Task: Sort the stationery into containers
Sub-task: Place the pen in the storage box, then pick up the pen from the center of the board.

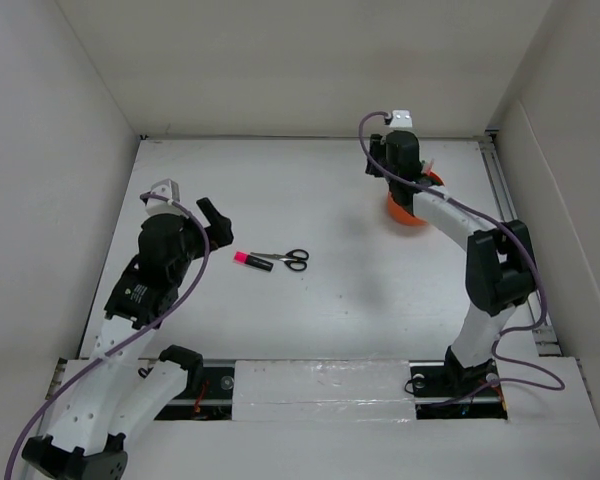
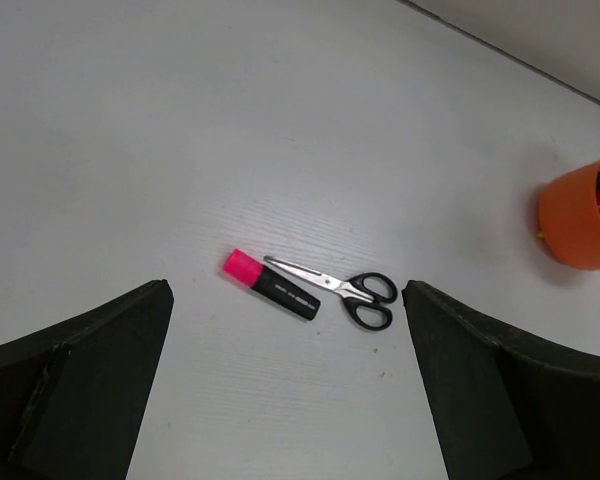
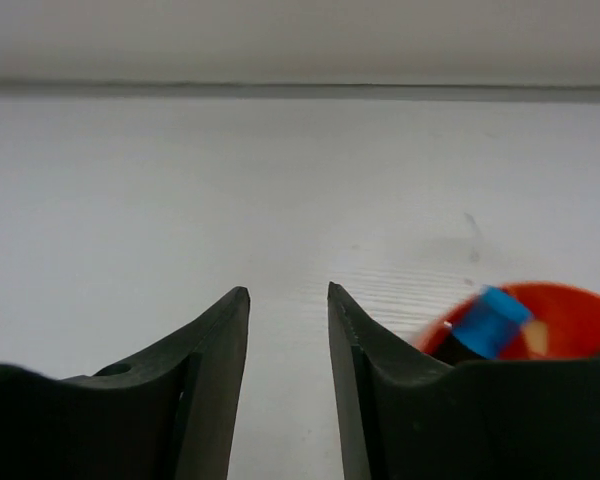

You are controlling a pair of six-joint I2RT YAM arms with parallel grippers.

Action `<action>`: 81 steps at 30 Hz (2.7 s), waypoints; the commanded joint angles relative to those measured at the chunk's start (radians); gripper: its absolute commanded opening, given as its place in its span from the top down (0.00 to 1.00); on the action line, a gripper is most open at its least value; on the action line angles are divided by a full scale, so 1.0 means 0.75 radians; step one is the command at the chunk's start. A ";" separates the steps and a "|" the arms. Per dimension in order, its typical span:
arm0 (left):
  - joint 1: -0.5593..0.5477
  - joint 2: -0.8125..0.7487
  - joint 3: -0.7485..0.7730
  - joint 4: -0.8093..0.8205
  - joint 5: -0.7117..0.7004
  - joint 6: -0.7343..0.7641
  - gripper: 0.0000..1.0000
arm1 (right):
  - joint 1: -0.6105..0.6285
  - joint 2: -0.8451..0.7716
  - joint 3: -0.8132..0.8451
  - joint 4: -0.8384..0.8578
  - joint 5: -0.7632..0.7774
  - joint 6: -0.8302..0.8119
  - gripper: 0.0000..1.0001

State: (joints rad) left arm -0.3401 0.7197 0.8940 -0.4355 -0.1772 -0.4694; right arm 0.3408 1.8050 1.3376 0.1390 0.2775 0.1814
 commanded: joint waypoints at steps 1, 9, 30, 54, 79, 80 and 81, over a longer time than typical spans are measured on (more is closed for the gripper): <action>-0.001 0.018 0.033 -0.063 -0.227 -0.088 0.00 | 0.095 -0.075 0.094 -0.098 -0.614 -0.290 0.55; 0.081 0.218 0.060 -0.109 -0.120 -0.243 0.00 | 0.257 -0.371 -0.157 -0.161 -0.579 -0.162 0.51; -0.201 1.122 0.205 -0.262 -0.310 -1.162 0.00 | 0.791 -1.206 -0.485 -0.570 -0.077 0.044 0.39; -0.050 1.380 0.191 -0.205 -0.279 -1.233 0.43 | 0.863 -1.314 -0.579 -0.554 -0.118 0.057 0.40; -0.037 1.301 0.113 0.042 -0.175 -1.029 1.00 | 0.875 -1.357 -0.609 -0.490 -0.292 -0.004 0.40; -0.037 1.258 0.113 0.081 -0.175 -0.974 1.00 | 0.875 -1.343 -0.610 -0.472 -0.321 -0.005 0.40; -0.037 1.181 0.113 0.106 -0.189 -0.866 1.00 | 0.875 -1.315 -0.610 -0.472 -0.345 -0.017 0.40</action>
State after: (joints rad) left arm -0.3710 1.6920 1.0115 -0.4381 -0.3370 -1.2472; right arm 0.9897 0.7933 0.8890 -0.2829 0.1112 0.2008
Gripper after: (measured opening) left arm 0.222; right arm 0.602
